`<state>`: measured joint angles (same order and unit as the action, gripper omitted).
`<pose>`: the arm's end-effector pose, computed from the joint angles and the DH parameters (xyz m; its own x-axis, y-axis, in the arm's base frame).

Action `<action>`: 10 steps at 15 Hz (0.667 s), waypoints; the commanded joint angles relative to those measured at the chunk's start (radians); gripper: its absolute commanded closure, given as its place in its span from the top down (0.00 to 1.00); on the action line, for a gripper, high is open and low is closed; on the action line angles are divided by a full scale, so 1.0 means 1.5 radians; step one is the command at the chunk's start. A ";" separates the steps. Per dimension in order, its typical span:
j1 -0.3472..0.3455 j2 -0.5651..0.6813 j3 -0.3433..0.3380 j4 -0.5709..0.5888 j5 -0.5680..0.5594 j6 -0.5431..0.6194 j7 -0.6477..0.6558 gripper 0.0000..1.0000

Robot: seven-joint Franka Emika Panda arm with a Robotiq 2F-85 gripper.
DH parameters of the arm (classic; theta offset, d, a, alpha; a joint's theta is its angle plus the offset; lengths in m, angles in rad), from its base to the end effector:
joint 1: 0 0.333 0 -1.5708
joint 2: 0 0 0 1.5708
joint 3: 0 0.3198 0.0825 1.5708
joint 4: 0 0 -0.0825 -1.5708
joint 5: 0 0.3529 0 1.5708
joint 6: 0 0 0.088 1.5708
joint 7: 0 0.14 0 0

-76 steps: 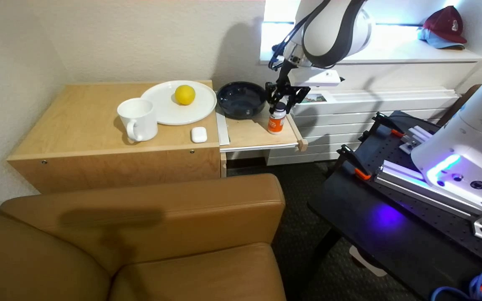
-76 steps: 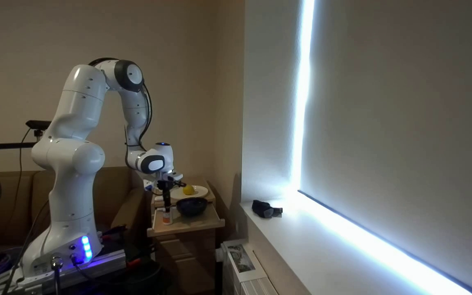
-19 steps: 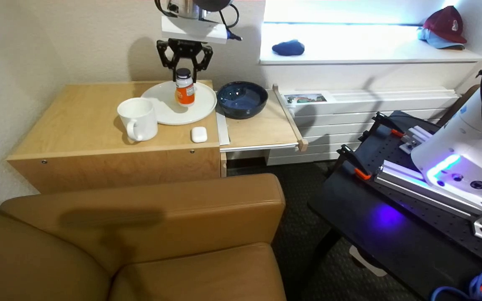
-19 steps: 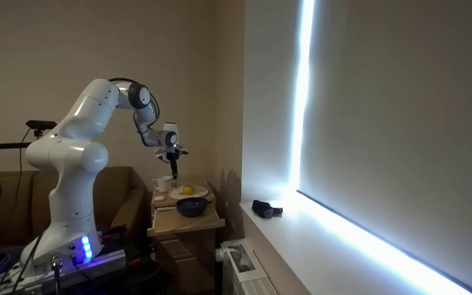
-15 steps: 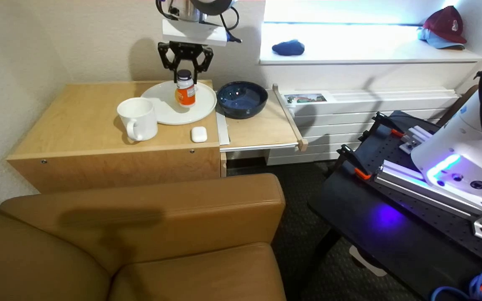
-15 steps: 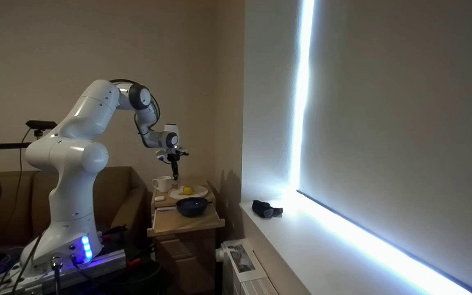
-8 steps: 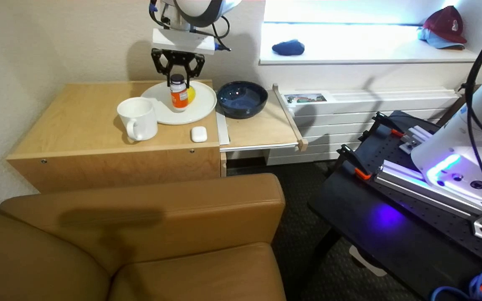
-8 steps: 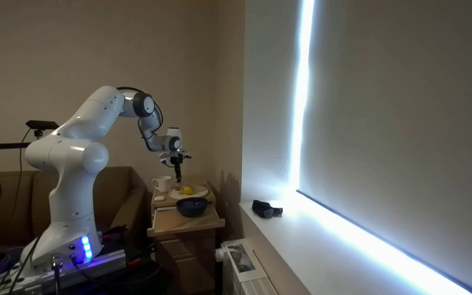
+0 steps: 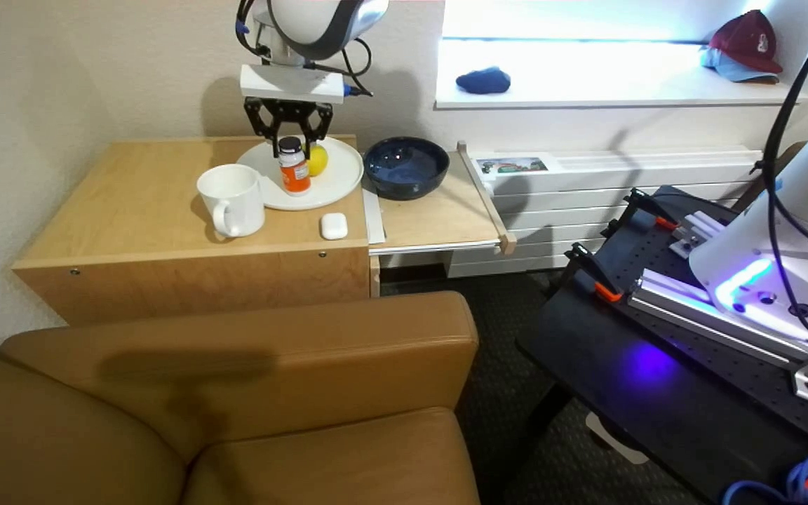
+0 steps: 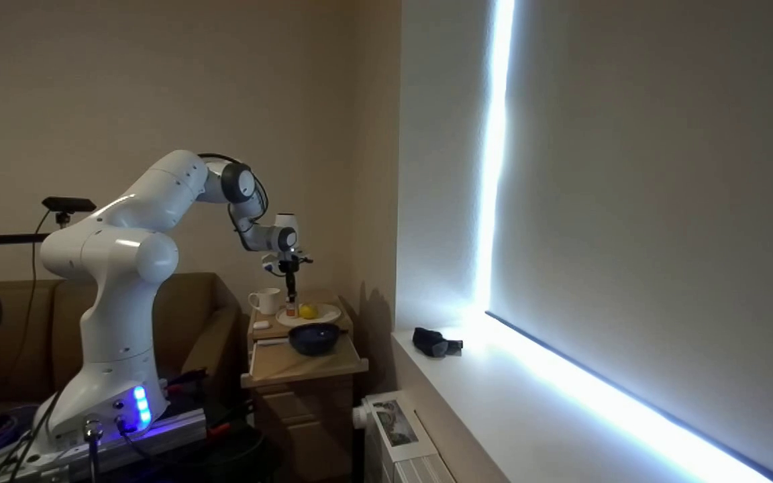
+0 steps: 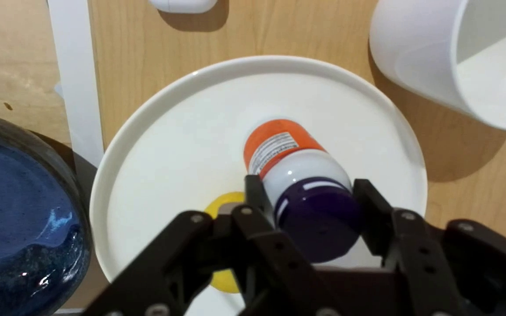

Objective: Pick up the white bottle and put it on the white plate

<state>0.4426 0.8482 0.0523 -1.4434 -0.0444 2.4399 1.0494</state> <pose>0.6390 0.3357 0.1868 0.8515 -0.5197 0.0692 -0.5085 -0.8508 -0.1322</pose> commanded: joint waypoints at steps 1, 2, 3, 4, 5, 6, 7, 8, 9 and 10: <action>0.012 0.025 -0.013 0.047 0.006 -0.043 0.018 0.81; 0.011 0.025 -0.013 0.051 0.006 -0.048 0.019 0.86; 0.011 0.022 -0.014 0.053 0.005 -0.056 0.023 0.93; 0.010 0.019 -0.014 0.057 0.005 -0.067 0.025 0.99; 0.005 0.011 -0.009 0.055 0.009 -0.074 0.020 1.00; 0.004 0.002 -0.008 0.052 0.008 -0.077 0.020 1.00; 0.000 -0.008 -0.004 0.050 0.013 -0.083 0.017 1.00; -0.009 -0.021 0.005 0.044 0.022 -0.092 0.008 1.00; -0.026 -0.041 0.023 0.029 0.041 -0.105 -0.017 1.00; -0.039 -0.061 0.035 0.015 0.059 -0.116 -0.037 1.00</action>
<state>0.4394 0.8473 0.0524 -1.3598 -0.0185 2.3313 1.0667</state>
